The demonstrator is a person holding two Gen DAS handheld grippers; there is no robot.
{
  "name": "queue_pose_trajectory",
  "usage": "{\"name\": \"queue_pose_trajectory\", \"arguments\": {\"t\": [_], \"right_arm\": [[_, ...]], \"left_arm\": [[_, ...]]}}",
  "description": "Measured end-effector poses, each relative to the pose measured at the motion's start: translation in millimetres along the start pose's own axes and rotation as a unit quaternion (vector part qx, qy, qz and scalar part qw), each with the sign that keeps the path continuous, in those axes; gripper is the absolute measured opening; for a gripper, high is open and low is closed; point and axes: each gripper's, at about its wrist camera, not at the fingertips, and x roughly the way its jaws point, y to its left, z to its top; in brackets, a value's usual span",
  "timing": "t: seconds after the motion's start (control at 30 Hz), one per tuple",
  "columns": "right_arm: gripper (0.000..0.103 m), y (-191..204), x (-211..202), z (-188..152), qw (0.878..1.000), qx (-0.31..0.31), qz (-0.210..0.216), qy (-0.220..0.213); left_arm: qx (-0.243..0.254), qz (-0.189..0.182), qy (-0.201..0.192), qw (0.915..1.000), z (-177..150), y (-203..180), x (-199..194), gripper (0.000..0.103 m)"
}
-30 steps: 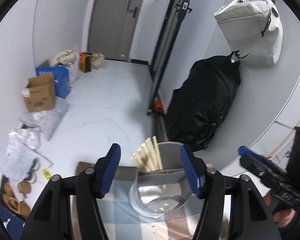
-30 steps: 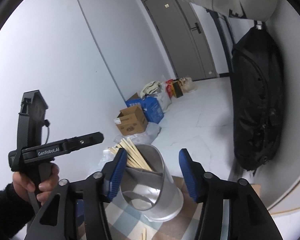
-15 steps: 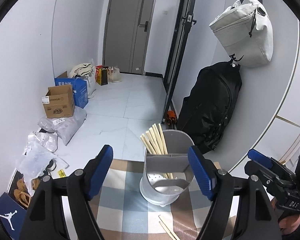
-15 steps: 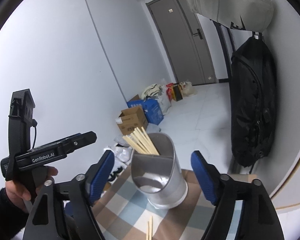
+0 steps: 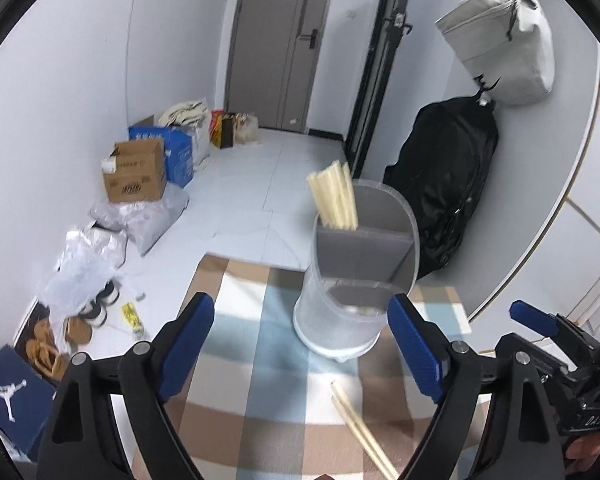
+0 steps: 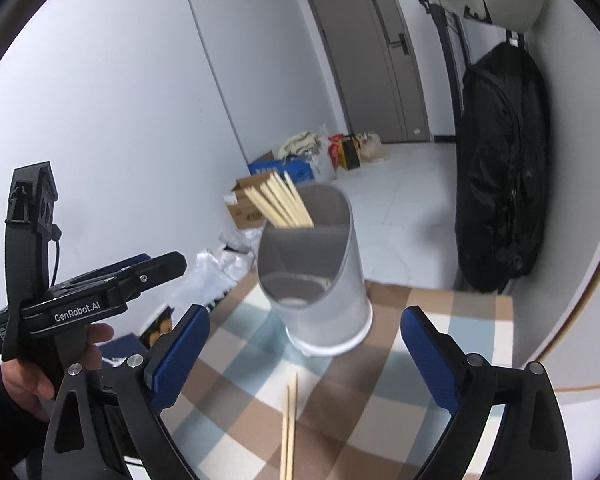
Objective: Organize utensils
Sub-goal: 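Move both tools back down to the chopsticks on the mat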
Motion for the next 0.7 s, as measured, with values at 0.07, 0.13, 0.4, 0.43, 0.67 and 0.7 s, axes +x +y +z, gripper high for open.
{"name": "queue_pose_trajectory", "arguments": {"t": [0.07,0.13,0.4,0.43,0.67,0.7], "right_arm": [[0.097,-0.6,7.3,-6.5,1.0,-0.001,0.003,0.019],[0.097,-0.5,16.5,-13.6,0.999,-0.002,-0.002,0.038],[0.075,7.3,78.1,-41.8,0.986,0.002,-0.006,0.165],[0.075,8.7,84.6,-44.8,0.985,0.002,-0.006,0.174],[0.061,23.5,123.2,-51.3,0.977,-0.009,-0.024,0.211],[0.06,25.6,127.7,-52.9,0.976,-0.013,-0.028,0.216]], "left_arm": [[-0.01,-0.003,0.009,0.9999,-10.5,6.1,3.2,0.086],[-0.018,0.003,0.016,0.9997,-17.8,13.0,6.7,0.086],[-0.049,0.023,0.042,0.9977,-28.9,39.6,13.6,0.086],[-0.047,0.028,0.045,0.9975,-29.9,41.8,14.2,0.086],[-0.066,0.022,0.075,0.9947,-41.4,60.6,17.8,0.086],[-0.069,0.021,0.079,0.9942,-41.4,62.7,18.2,0.086]]}}
